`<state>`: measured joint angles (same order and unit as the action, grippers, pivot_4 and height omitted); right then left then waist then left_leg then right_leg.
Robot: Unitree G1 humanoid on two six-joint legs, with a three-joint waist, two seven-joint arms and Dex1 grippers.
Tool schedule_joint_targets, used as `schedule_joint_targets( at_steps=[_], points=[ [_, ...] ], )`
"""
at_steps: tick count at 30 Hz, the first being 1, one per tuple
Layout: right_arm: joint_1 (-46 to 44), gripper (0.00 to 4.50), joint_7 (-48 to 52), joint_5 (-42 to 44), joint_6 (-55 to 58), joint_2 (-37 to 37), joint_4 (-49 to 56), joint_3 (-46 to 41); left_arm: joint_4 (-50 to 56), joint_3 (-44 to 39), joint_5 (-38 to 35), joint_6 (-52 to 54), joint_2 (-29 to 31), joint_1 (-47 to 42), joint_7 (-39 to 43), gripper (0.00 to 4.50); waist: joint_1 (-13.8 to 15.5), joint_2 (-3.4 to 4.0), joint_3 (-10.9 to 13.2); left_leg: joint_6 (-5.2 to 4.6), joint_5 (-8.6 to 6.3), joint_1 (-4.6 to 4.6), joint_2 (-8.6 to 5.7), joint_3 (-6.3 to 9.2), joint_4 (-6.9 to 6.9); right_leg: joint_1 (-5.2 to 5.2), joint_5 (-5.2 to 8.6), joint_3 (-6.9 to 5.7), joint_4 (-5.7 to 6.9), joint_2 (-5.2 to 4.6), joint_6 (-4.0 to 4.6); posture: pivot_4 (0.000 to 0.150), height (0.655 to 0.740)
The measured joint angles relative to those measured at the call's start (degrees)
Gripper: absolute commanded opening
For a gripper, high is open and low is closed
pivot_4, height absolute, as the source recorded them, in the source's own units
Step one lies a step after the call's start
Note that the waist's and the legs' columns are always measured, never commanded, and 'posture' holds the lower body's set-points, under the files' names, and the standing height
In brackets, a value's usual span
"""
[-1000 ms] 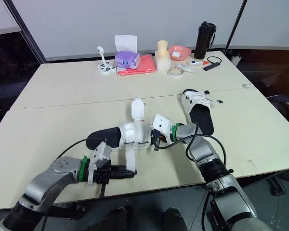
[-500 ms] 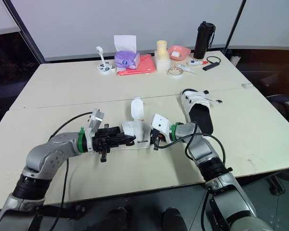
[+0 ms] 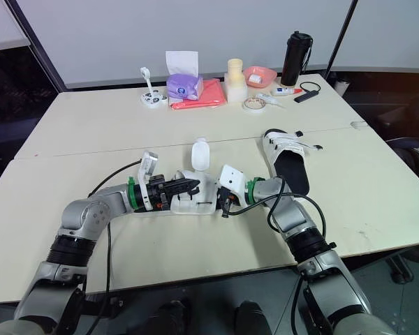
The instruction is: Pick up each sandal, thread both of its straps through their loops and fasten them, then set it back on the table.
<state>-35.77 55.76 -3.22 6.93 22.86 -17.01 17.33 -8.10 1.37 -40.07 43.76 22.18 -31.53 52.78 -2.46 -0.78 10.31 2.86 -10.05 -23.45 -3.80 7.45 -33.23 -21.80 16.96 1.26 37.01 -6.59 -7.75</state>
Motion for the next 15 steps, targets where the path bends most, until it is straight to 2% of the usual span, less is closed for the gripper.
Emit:
schedule_joint_targets(
  at_steps=[1, 5, 6, 15],
  points=[
    [0.03, 0.0, -0.08, 0.0, 0.0, 0.0, 0.04, 0.05, -0.1, -0.05, -0.03, 0.54, 0.0, -0.07, 0.0, 1.01, -0.01, 0.0, 0.0, 0.0, 0.0, 0.0, 0.0, 0.0, 0.0, 0.0, 0.0, 0.0, 0.0, 0.0, 0.0, 0.15, 0.74],
    [0.09, 0.0, -0.29, 0.0, 0.02, 0.05, 0.1, 0.09, -1.09, -1.72, -0.72, 2.15, -1.14, -0.83, -1.1, 3.05, 0.03, -0.02, -0.01, 0.01, 0.01, 0.0, 0.0, 0.02, -0.02, 0.02, 0.0, -0.02, 0.01, 0.0, 0.0, 0.15, 0.74],
    [0.09, 0.0, -0.34, 0.0, 0.02, 0.05, 0.09, 0.09, -1.49, -2.46, -1.14, 2.4, -1.89, -1.14, -1.72, 3.42, 0.04, -0.02, -0.02, 0.02, 0.01, 0.01, -0.01, 0.02, -0.03, 0.04, 0.0, -0.02, 0.01, 0.0, 0.0, 0.15, 0.74],
    [0.1, 0.0, -0.61, 0.0, 0.01, 0.04, 0.05, 0.23, -5.89, -8.99, -1.7, 1.33, -5.2, -4.38, -8.23, 3.42, -0.01, -0.04, -0.03, 0.09, 0.05, 0.02, -0.03, 0.02, -0.05, 0.07, 0.0, -0.09, 0.02, 0.0, -0.01, 0.15, 0.74]
  ],
)
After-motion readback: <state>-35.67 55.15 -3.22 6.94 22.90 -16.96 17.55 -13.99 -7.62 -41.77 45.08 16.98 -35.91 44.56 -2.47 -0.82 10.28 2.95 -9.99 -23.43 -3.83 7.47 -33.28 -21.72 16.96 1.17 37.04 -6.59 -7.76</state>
